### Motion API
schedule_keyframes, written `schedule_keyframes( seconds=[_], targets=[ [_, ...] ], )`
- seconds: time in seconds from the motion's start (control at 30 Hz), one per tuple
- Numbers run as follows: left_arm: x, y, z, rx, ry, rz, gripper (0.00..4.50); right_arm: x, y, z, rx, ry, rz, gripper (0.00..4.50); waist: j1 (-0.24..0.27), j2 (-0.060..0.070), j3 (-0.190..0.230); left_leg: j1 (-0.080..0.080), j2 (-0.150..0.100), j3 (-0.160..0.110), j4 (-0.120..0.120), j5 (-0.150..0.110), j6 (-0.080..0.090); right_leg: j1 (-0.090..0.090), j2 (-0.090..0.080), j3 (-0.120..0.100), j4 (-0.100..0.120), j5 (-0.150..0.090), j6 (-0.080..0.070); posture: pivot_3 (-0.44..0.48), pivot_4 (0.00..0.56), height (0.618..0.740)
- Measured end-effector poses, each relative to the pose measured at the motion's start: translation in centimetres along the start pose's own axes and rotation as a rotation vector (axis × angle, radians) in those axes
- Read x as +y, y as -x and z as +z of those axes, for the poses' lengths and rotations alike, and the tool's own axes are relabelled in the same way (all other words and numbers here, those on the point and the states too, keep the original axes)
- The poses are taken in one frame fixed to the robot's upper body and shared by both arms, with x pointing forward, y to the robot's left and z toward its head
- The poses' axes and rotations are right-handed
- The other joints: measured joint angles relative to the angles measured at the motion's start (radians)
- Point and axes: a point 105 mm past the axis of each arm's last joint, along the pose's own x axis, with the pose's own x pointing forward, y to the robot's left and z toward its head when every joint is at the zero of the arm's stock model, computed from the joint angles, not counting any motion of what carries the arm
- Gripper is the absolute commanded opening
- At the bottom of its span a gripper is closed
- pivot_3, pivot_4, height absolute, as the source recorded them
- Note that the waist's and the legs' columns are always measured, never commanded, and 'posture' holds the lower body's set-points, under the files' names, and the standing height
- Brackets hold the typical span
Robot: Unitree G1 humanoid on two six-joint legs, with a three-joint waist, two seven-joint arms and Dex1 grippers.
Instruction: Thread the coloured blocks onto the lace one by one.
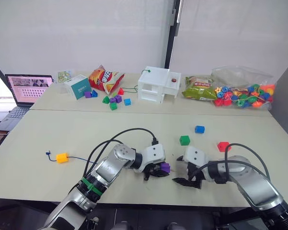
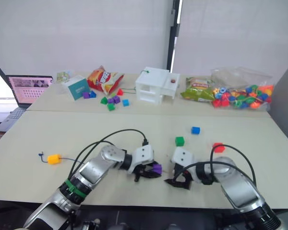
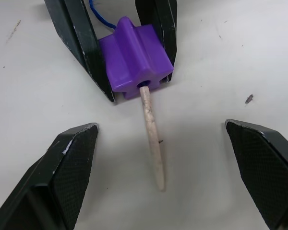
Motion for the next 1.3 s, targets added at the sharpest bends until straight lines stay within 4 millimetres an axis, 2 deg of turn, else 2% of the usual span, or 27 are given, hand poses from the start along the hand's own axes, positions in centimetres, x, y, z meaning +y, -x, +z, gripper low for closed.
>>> schedule_keyframes(
  seconds=[0.1, 0.43, 0.47, 0.67, 0.8, 0.87, 1.07, 1.2, 1.3],
  targets=[
    [0.0, 0.1, 0.0, 0.002, -0.005, -0.004, 1.39, 0.1, 0.1, -0.2, 0.003, -0.006, 0.002, 3.63, -0.001, 0.0, 0.0, 0.0, 0.0, 0.0, 0.0, 0.0, 0.0, 0.0, 0.0, 0.0, 0.0, 0.0, 0.0, 0.0, 0.15, 0.74],
    [0.0, 0.2, -0.2, 0.009, -0.012, -0.004, 1.39, 0.3, 0.3, -0.6, 0.006, -0.021, 0.008, 0.25, -0.001, 0.0, 0.0, 0.002, 0.0, 0.0, 0.0, 0.0, 0.0, 0.002, 0.0, 0.0, 0.0, 0.0, 0.0, 0.0, 0.15, 0.74],
    [0.0, 0.2, -0.2, 0.01, -0.012, -0.004, 1.39, 0.2, 0.3, -0.6, 0.006, -0.021, 0.006, 0.03, -0.001, 0.0, 0.0, 0.002, 0.0, 0.0, 0.0, 0.0, 0.0, 0.002, 0.0, 0.0, 0.0, 0.0, 0.0, 0.0, 0.15, 0.74],
    [-0.2, 0.9, -0.6, 0.017, -0.014, -0.006, 1.39, -0.4, 0.3, -0.4, 0.001, -0.016, -0.005, 0.0, -0.003, 0.0, 0.0, 0.002, 0.001, 0.0, 0.0, 0.0, 0.0, 0.001, 0.001, 0.0, 0.0, 0.0, 0.0, 0.0, 0.15, 0.74],
    [-0.3, 3.4, -1.9, 0.041, -0.003, 0.014, 1.39, -0.6, 0.1, 0.8, -0.013, 0.029, 0.032, 0.0, -0.016, 0.0, 0.0, 0.002, 0.003, 0.0, -0.001, 0.0, 0.0, 0.0, 0.003, 0.001, 0.001, -0.001, -0.001, 0.0, 0.15, 0.74],
    [-0.2, 5.6, -3.1, 0.071, -0.005, 0.035, 1.39, -0.5, -0.1, 1.5, -0.018, 0.057, 0.059, 0.0, -0.026, 0.0, 0.0, 0.003, 0.003, 0.0, -0.002, 0.0, 0.0, 0.0, 0.003, 0.001, 0.001, -0.001, -0.002, 0.0, 0.15, 0.74],
    [0.2, 15.0, -7.6, 0.227, 0.06, 0.141, 1.39, -0.1, -0.2, 2.6, -0.018, 0.113, 0.12, 0.0, -0.035, 0.0, 0.0, 0.006, 0.004, 0.001, -0.006, 0.0, 0.0, 0.0, 0.002, 0.002, 0.001, -0.002, -0.003, 0.0, 0.15, 0.74],
    [0.3, 18.7, -9.4, 0.286, 0.072, 0.203, 1.39, 0.0, -0.3, 2.9, -0.014, 0.127, 0.137, 0.0, -0.029, 0.0, 0.0, 0.006, 0.003, 0.001, -0.006, 0.0, 0.0, 0.0, 0.001, 0.001, 0.001, -0.002, -0.003, 0.0, 0.15, 0.74],
    [0.0, 23.1, -11.2, 0.38, 0.129, 0.273, 1.39, -0.1, -0.3, 2.7, -0.009, 0.123, 0.143, 0.0, -0.039, 0.001, 0.0, 0.007, 0.004, 0.002, -0.008, 0.0, 0.0, -0.002, 0.001, 0.001, 0.002, -0.003, -0.005, 0.0, 0.15, 0.74]
  ],
)
